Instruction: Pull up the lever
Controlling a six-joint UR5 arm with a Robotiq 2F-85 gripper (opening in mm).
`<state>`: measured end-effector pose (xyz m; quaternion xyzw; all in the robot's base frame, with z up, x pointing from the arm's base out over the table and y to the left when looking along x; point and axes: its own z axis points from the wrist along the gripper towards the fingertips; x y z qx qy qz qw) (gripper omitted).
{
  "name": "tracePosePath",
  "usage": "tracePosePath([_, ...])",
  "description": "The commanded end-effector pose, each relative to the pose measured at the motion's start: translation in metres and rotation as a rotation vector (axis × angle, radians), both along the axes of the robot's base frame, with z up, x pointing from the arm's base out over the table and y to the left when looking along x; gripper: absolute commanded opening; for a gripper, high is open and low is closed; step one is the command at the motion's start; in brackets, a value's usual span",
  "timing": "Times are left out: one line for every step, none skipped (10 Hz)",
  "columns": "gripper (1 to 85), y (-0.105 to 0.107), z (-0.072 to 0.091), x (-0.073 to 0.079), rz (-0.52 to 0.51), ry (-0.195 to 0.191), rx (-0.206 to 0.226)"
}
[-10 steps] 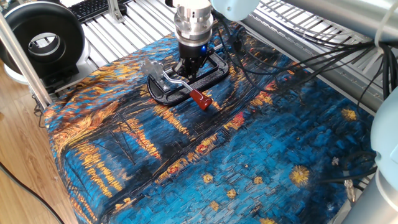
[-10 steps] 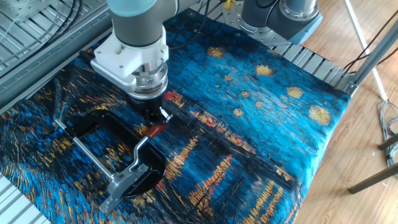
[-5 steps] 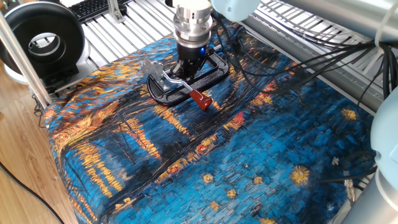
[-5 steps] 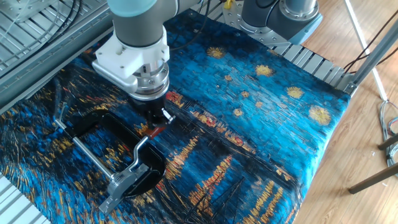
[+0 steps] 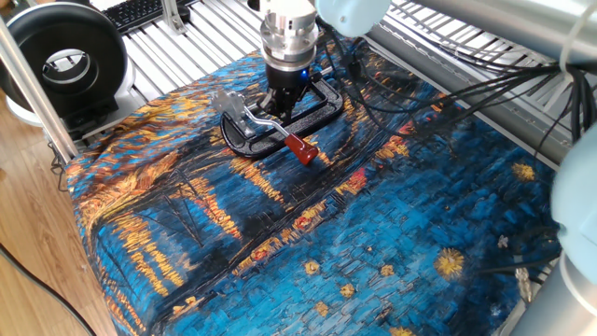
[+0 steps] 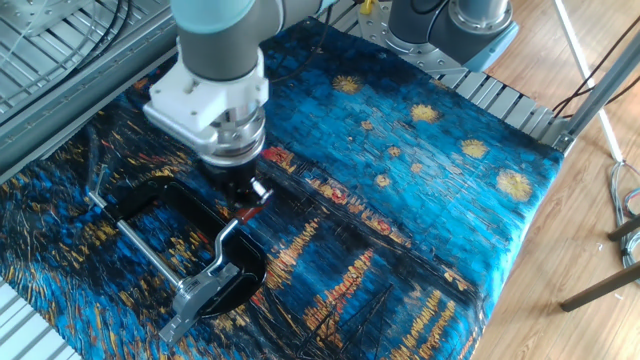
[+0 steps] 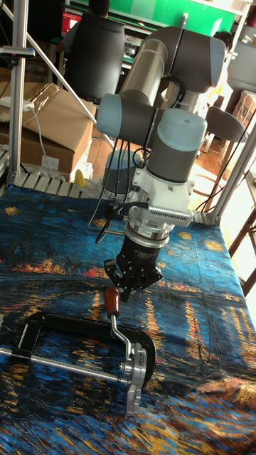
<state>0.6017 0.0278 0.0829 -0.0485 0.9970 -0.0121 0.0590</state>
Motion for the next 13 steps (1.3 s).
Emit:
tracePosePath([7.0,-0.007,-0.016,0.021,0.01,-0.024,0.006])
tracePosePath([7.0,-0.01,-0.018,0.025,0.022,-0.032,-0.011])
tracePosePath([7.0,-0.008,-0.019,0.026,0.023,-0.042,-0.011])
tracePosePath([8.0,-0.004,-0.019,0.03,0.04,-0.057,-0.006])
tracePosePath([11.7,-0.001,-0.024,0.034,0.061,-0.077,-0.01])
tracePosePath([13.7,0.0,-0.028,0.036,0.066,-0.091,-0.017])
tracePosePath([13.7,0.004,-0.027,0.036,0.068,-0.094,-0.012])
tracePosePath([15.3,0.009,-0.025,0.035,0.092,-0.094,-0.002])
tracePosePath([15.7,0.012,-0.023,0.035,0.116,-0.095,-0.009])
tracePosePath([16.0,0.01,-0.023,0.036,0.135,-0.098,-0.02])
tracePosePath([16.0,0.009,-0.023,0.037,0.146,-0.102,-0.027])
tracePosePath([16.0,0.008,-0.023,0.041,0.161,-0.112,-0.034])
tracePosePath([17.3,0.01,-0.024,0.042,0.165,-0.118,-0.026])
